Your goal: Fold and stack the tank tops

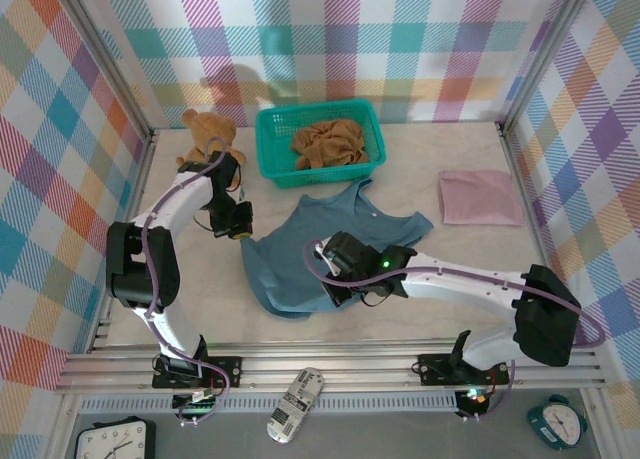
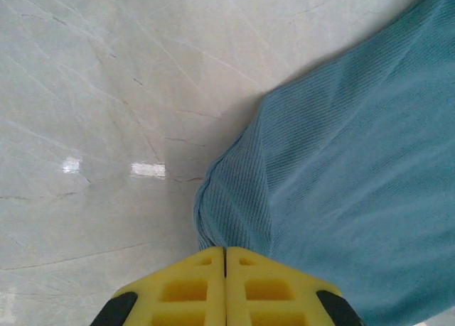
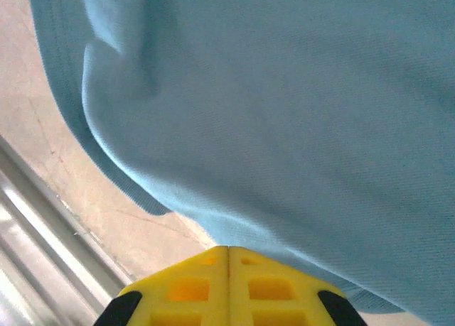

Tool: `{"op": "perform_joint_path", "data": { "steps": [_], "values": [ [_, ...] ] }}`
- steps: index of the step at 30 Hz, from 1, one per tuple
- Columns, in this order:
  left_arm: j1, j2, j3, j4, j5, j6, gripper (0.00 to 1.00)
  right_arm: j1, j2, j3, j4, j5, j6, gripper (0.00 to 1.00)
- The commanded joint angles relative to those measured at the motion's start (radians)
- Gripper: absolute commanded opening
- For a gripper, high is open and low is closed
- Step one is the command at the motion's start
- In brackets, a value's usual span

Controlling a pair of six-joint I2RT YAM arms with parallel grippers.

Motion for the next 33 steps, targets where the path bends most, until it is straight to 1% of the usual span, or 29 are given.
{"op": "perform_joint_path", "data": {
  "steps": [1,2,4,8,9,11,12,15,16,18,20,22,23,24,26,30,33],
  "values": [
    [0.014,0.002,0.026,-0.039,0.022,-0.001,0.07,0.028,0.079,-0.005,-0.112,-0.093,-0.033,0.16],
    [0.015,0.003,0.027,-0.039,0.019,-0.002,0.07,0.04,0.098,0.005,-0.126,-0.062,-0.054,0.23],
    [0.015,0.006,0.018,-0.033,0.017,-0.002,0.07,0.06,0.123,0.014,-0.104,0.014,-0.115,0.43],
    [0.014,0.014,0.008,-0.031,0.014,-0.002,0.06,0.079,0.16,0.022,-0.021,0.123,-0.315,0.61],
    [0.015,0.015,0.01,-0.031,0.009,0.0,0.06,0.079,0.168,0.019,-0.003,0.139,-0.352,0.64],
    [0.015,0.018,0.012,-0.034,0.005,0.0,0.06,0.078,0.207,0.026,0.01,0.164,-0.419,0.67],
    [0.016,0.02,0.012,-0.033,0.002,0.0,0.06,0.078,0.231,0.035,0.008,0.171,-0.466,0.68],
    [0.015,0.022,0.004,-0.03,-0.003,0.001,0.06,0.076,0.279,0.035,0.018,0.155,-0.509,0.67],
    [0.015,0.023,0.001,-0.027,-0.001,0.001,0.06,0.072,0.29,0.03,0.028,0.12,-0.517,0.66],
    [0.016,0.027,0.0,-0.032,-0.005,0.005,0.06,0.072,0.299,0.023,0.03,0.09,-0.521,0.62],
    [0.014,0.026,0.004,-0.036,-0.013,0.008,0.06,0.062,0.305,0.029,0.002,0.085,-0.502,0.46],
    [0.015,0.025,0.004,-0.043,-0.013,0.009,0.06,0.042,0.285,0.046,-0.038,0.067,-0.469,0.25],
    [0.016,0.022,0.004,-0.045,-0.015,0.009,0.06,0.03,0.259,0.044,-0.039,0.046,-0.446,0.18],
    [0.014,0.02,0.004,-0.048,-0.015,0.01,0.06,0.018,0.233,0.039,-0.036,0.017,-0.424,0.13],
    [0.014,0.014,0.01,-0.057,-0.013,0.01,0.06,-0.023,0.183,0.047,-0.066,-0.079,-0.352,0.08],
    [0.014,0.006,0.02,-0.066,0.002,0.008,0.06,-0.148,0.112,0.037,-0.107,-0.367,-0.267,0.05],
    [0.011,0.017,0.033,-0.061,0.007,0.005,0.06,-0.254,0.123,0.028,-0.137,-0.573,-0.25,0.04]
  ]
}}
